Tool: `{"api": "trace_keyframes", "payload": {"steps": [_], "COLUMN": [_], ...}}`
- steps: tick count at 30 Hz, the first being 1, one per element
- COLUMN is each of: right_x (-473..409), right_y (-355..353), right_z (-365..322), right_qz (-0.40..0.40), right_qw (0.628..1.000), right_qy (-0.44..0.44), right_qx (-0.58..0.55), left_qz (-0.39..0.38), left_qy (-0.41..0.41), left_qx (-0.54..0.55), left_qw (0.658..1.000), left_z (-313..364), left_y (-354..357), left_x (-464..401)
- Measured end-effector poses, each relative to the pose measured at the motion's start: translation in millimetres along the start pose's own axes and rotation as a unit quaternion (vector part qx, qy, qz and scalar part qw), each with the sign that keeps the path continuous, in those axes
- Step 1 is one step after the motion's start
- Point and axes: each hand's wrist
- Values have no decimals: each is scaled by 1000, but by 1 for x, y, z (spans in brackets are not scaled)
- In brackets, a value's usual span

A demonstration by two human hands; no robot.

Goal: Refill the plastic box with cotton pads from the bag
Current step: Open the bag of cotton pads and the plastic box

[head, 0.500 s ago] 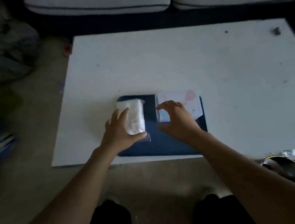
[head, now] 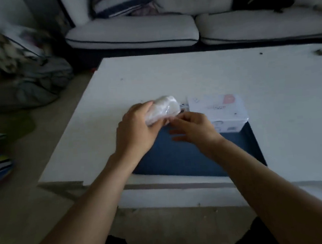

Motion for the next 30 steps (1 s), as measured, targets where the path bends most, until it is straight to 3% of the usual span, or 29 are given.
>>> {"api": "trace_keyframes", "payload": {"steps": [2, 4, 5, 8, 10, 12, 14, 17, 18, 20, 22, 24, 30], "right_x": [2, 2, 3, 11, 18, 12, -5, -23, -26, -33, -38, -39, -33], "right_y": [-3, -5, -9, -13, -14, -14, -15, -13, -11, -8, -8, -10, -17], "right_z": [-24, -53, -69, -88, -80, -70, -68, -67, -66, -64, -64, -64, -57], "right_qz": [32, 86, 105, 81, 69, 82, 112, 117, 98, 49, 9, -11, -46], "right_qw": [998, 984, 960, 825, 796, 810, 870, 982, 995, 991, 989, 994, 999], "right_qy": [-6, -93, -171, -404, -439, -425, -357, -114, -24, 86, 104, 84, 13], "right_qx": [48, 128, 194, 386, 412, 397, 322, 90, 12, -85, -102, -73, 12], "left_qz": [-2, -47, -64, -131, -173, -141, -62, 82, 103, 58, -34, -76, -108], "left_qy": [-30, -51, -64, -71, -65, -85, -142, -241, -249, -237, -228, -198, -195], "left_qx": [-30, -65, -72, -100, -92, -43, 28, 133, 146, 147, 140, 115, 122], "left_qw": [999, 995, 993, 984, 978, 985, 988, 958, 952, 959, 963, 970, 967], "left_z": [8, 16, 24, 44, 52, 49, 45, 41, 41, 44, 46, 46, 44], "left_y": [-16, -29, -35, -44, -44, -37, -32, -31, -29, -22, -9, 0, 0], "left_x": [-8, -16, -22, -44, -49, -45, -47, -71, -75, -72, -60, -54, -50]}}
Point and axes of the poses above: each hand's wrist, its own x-axis away from the middle knuckle, its own y-axis out of the palm, z = x × y, and after that the axes turned 15 degrees about z, right-handed
